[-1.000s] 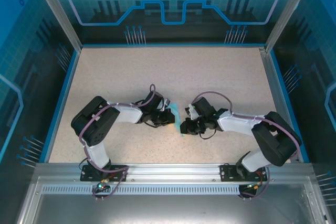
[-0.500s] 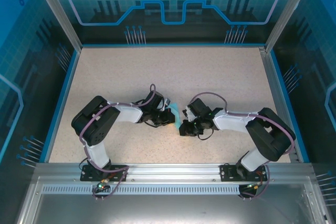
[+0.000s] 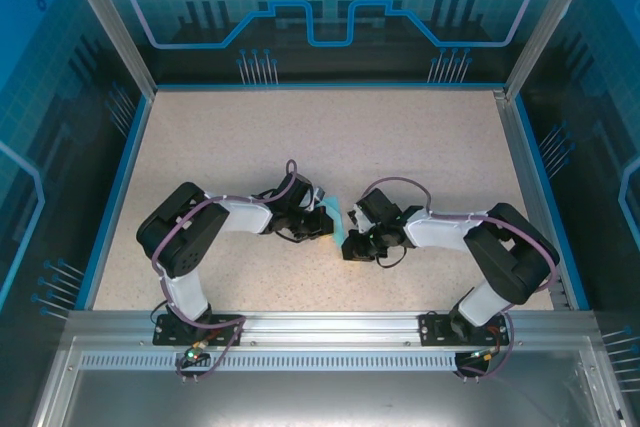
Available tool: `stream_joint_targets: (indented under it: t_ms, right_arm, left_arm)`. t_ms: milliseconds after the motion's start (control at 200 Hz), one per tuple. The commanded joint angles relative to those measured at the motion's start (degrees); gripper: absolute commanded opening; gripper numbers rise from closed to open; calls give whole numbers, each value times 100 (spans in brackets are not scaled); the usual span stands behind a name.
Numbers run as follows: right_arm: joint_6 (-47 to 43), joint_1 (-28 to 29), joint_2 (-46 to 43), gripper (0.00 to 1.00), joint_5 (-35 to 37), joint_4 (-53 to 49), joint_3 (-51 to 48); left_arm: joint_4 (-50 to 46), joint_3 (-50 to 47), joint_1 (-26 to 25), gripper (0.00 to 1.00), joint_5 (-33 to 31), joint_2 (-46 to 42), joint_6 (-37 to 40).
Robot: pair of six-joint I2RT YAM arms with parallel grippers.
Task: Fold a paper plane with a square sheet of paper (pick it up from the middle)
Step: Fold the wing for the fifth time at the center of the table.
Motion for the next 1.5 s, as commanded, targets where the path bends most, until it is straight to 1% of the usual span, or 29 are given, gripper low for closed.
stream_joint_targets:
  t_ms: [0,135,350,660,960,1110,1276,1391,1496]
  right_arm:
    - [-46,60,100,12,168,-408,-172]
    - [-96,63,72,12,194,-549,-168]
    - [-184,58,-445,12,167,-489,230]
    - [-255,54,354,12,170,-279,751]
    - [-265,-24,657,12,264,-287,394]
    - [-230,-46,763,11,314,-292,188]
    - [-186,-100,791,10,300,-261,39]
    - [-161,-127,755,10,279,-231,30]
    - [-144,-127,759,11,245,-221,53]
  left_arm:
    - [-482,33,-28,7,-387,269,68]
    - [-493,33,-26,6,-390,278,77]
    - [-513,48,-34,6,-354,292,77]
    - [-557,101,-34,6,-289,291,102]
    - [-619,159,-28,7,-249,252,216]
    - [-887,371,-29,7,-239,174,648]
    - [-1228,697,17,9,-268,-164,1200]
    - [-1391,813,76,10,-464,-407,1330]
    - [-1382,776,204,10,-591,-462,1264]
